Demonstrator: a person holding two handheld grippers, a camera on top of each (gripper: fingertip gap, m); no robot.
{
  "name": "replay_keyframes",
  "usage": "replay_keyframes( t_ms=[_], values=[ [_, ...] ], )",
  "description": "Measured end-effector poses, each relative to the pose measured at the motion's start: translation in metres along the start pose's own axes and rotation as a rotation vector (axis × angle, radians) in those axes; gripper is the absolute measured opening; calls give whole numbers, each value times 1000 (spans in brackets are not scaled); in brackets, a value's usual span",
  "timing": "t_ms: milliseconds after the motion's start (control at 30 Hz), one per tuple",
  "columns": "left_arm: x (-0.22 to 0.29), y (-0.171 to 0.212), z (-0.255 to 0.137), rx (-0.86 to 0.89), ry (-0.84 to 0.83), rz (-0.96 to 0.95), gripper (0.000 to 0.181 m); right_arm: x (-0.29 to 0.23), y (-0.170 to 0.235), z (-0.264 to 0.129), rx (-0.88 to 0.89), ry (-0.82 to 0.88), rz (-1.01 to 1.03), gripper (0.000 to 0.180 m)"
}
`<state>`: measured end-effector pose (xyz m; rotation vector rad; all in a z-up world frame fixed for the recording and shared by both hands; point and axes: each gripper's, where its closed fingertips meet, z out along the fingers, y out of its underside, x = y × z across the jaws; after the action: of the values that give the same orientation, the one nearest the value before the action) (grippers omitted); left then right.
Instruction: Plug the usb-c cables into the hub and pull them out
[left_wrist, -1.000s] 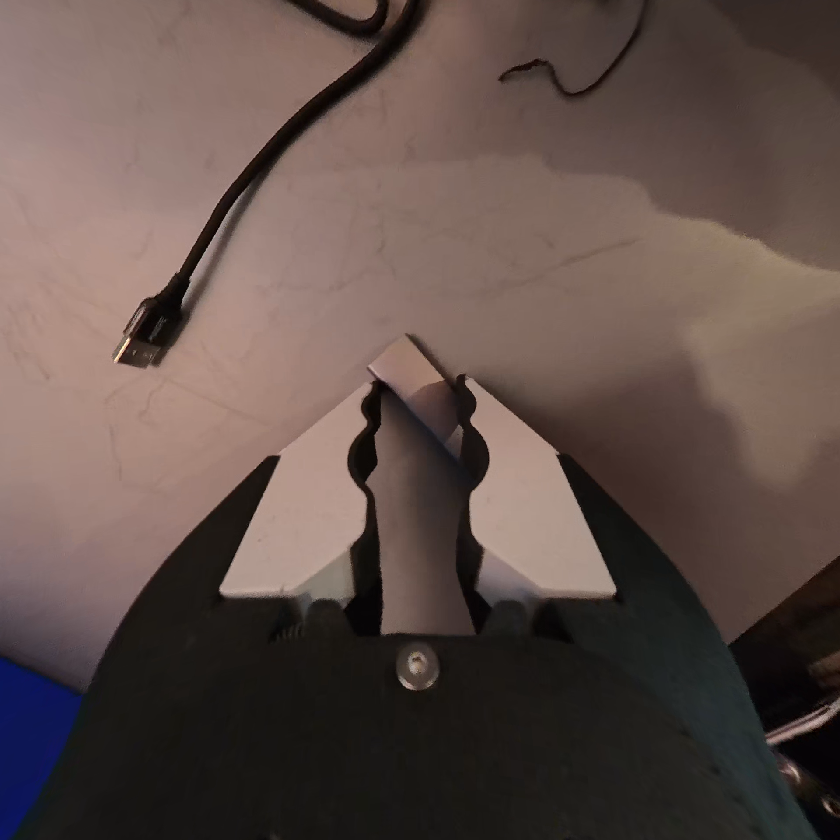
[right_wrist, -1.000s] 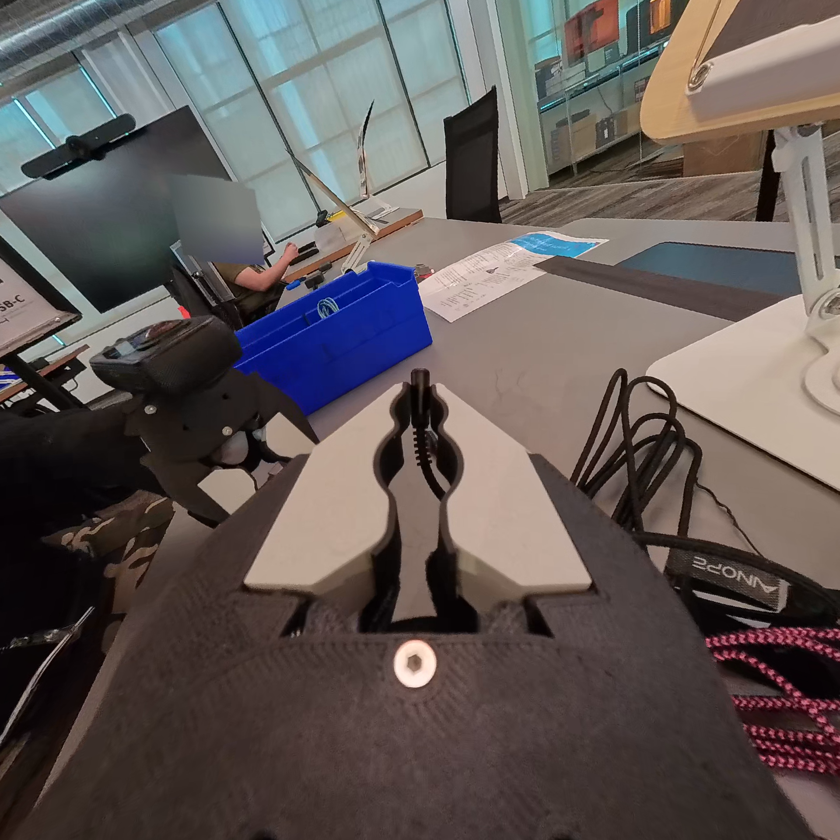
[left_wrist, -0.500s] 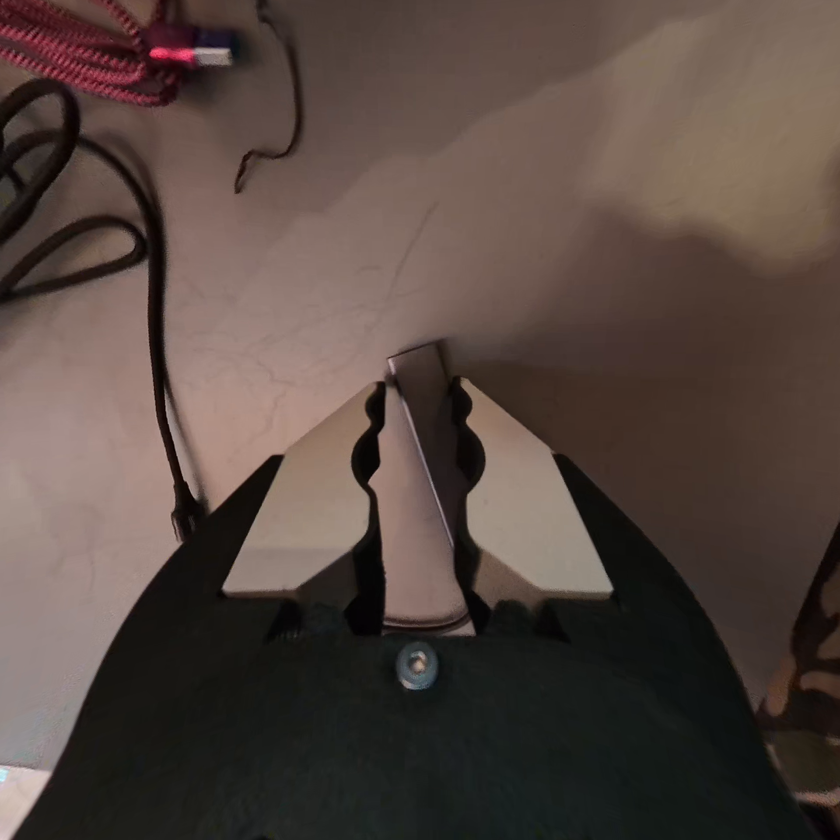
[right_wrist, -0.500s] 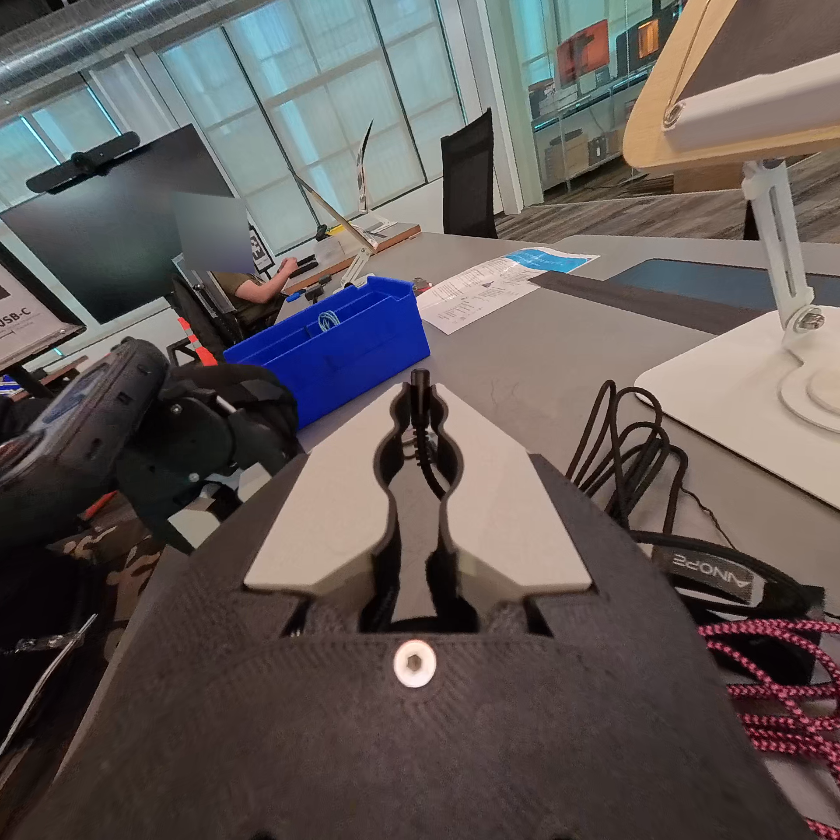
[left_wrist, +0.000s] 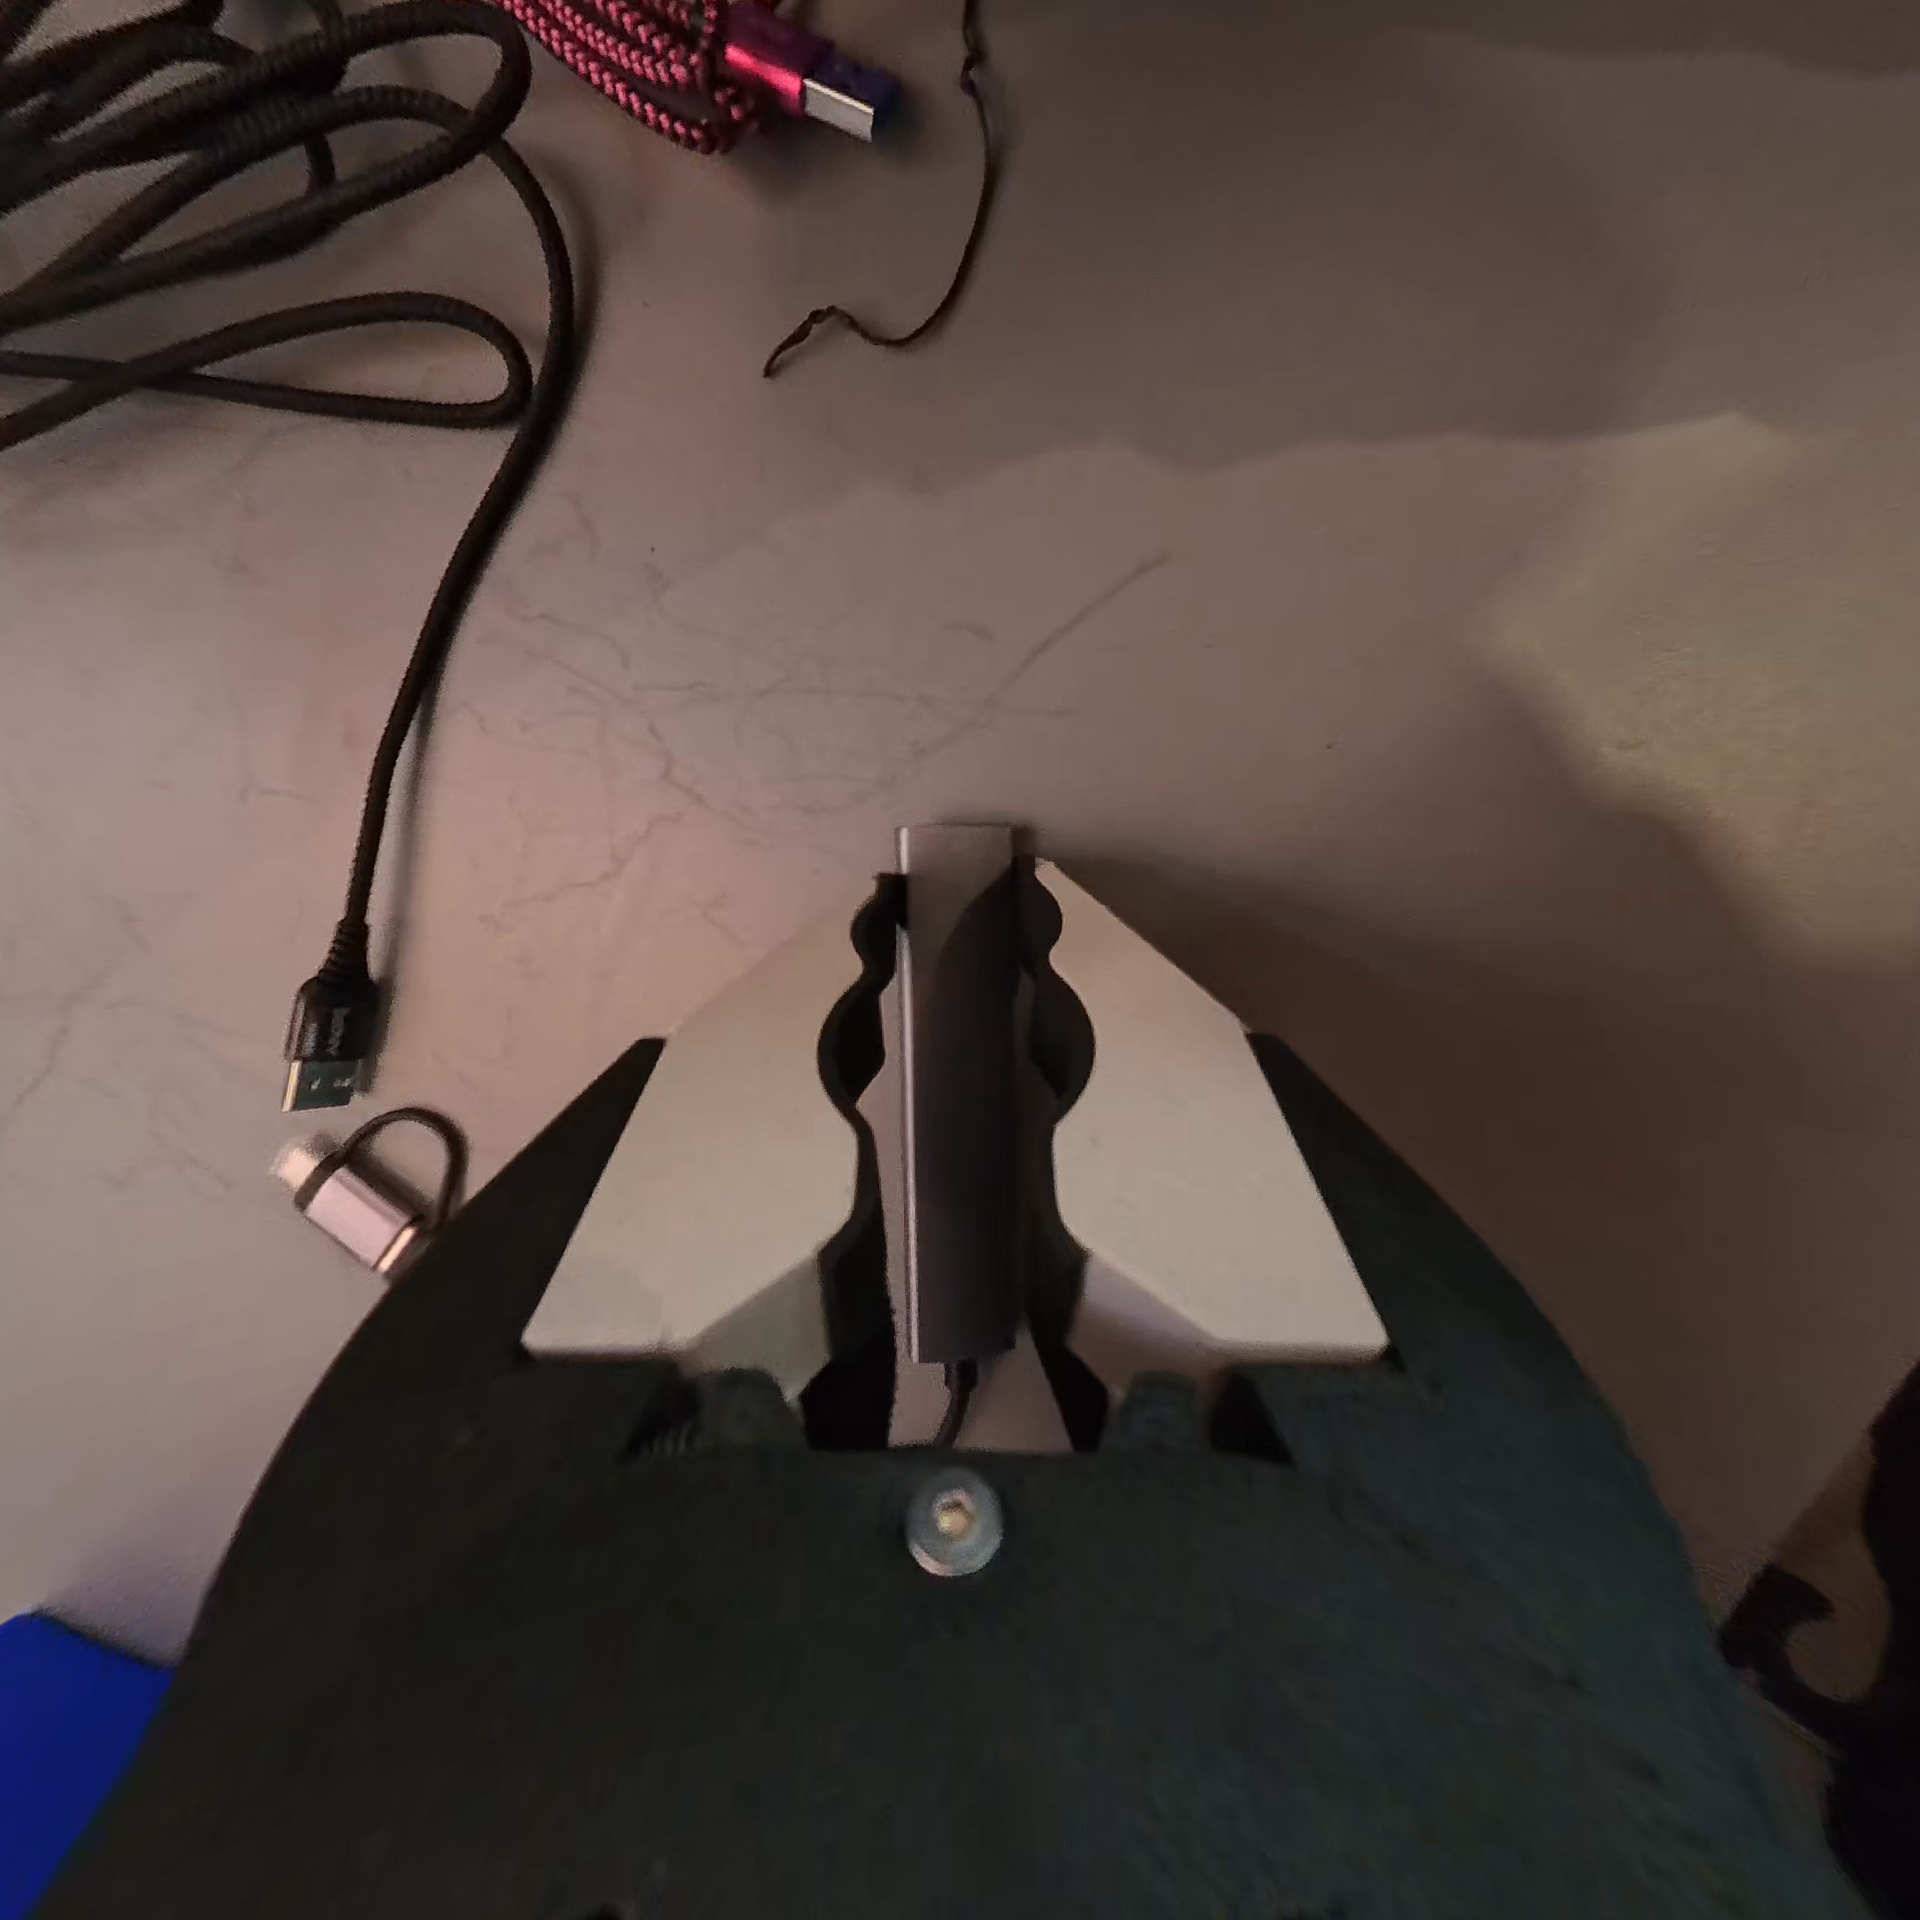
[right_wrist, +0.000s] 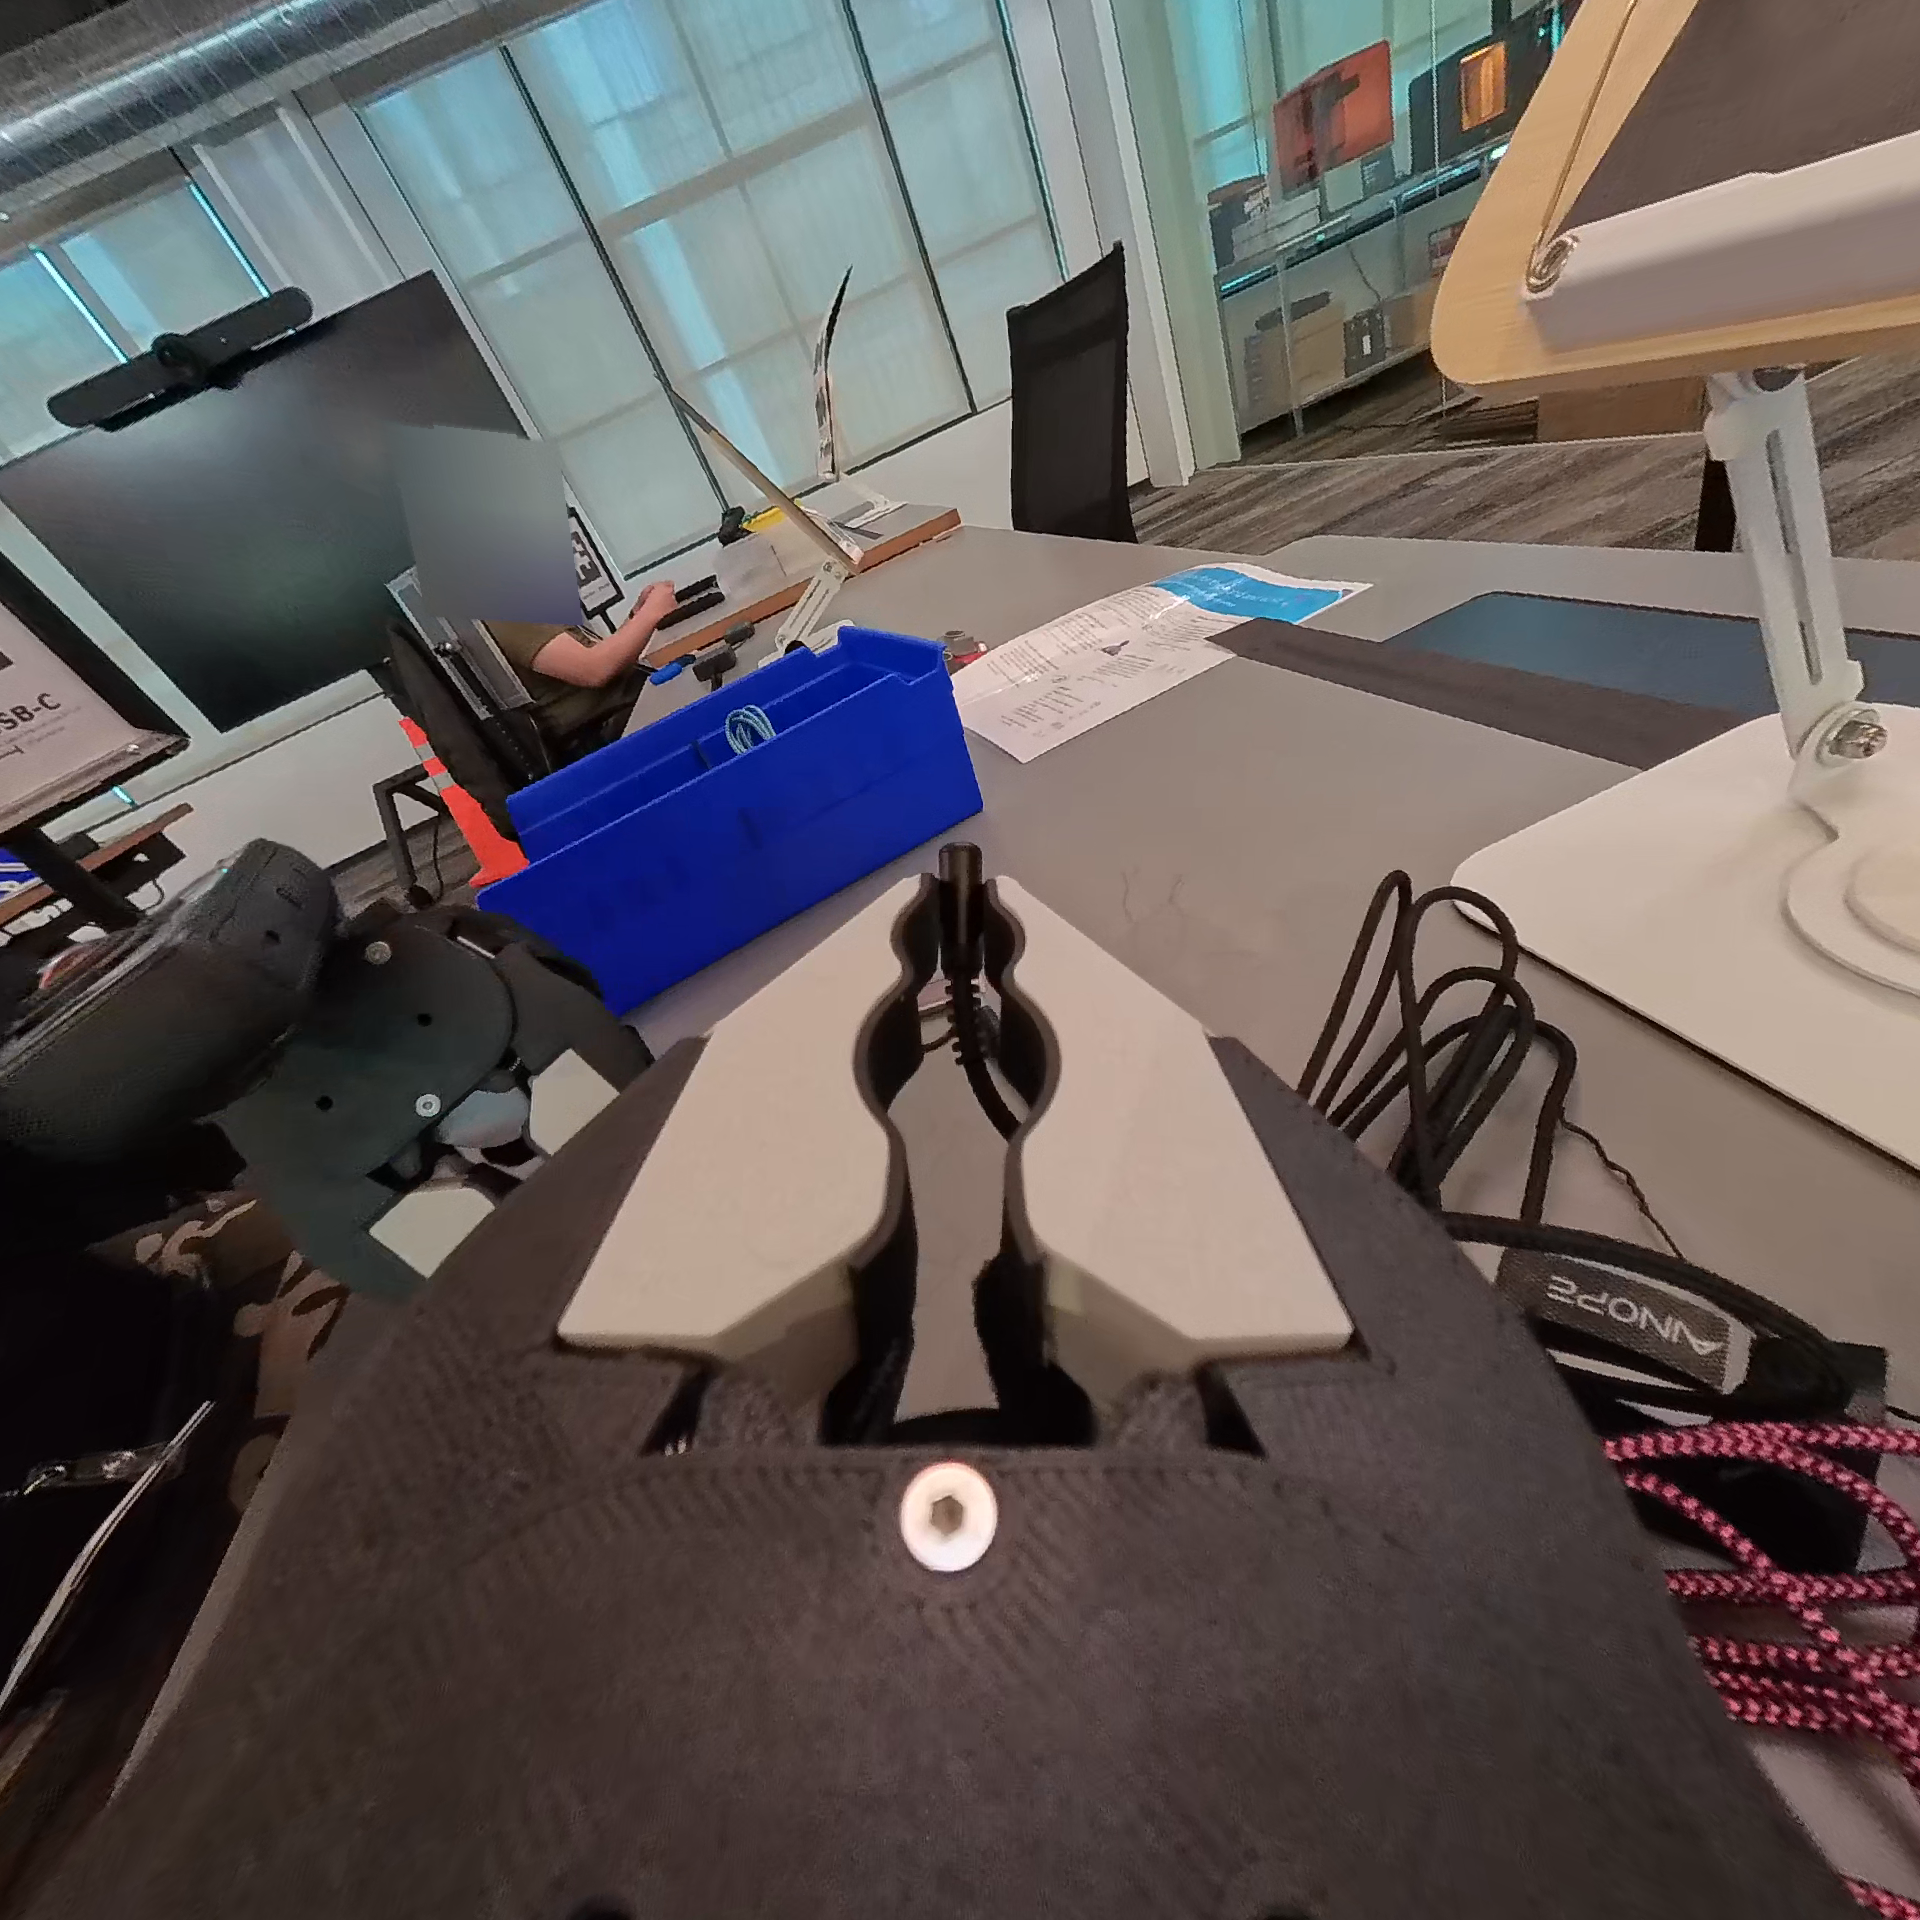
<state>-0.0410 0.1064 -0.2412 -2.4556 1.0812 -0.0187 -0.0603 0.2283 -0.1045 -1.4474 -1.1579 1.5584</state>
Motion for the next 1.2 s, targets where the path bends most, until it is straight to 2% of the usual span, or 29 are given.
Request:
replay_keyframes(
  t_ms=[100,200,433,833,1200],
  values=[
    [-11,4,-3,23,-58,3,21,-1,0,0,-2,0,-7,5],
    [-26,-1,-18,134,-68,-68,20,-3,-1,1,-5,-1,-23,5],
    [-82,-9,-61,344,-247,-166,20,-26,3,14,-47,-43,-83,5],
    [-104,-14,-64,453,-388,-137,20,-45,26,38,-140,-79,-103,5],
    [-106,-30,-69,516,-419,-98,20,-46,33,46,-139,-86,-48,5]
  ],
)
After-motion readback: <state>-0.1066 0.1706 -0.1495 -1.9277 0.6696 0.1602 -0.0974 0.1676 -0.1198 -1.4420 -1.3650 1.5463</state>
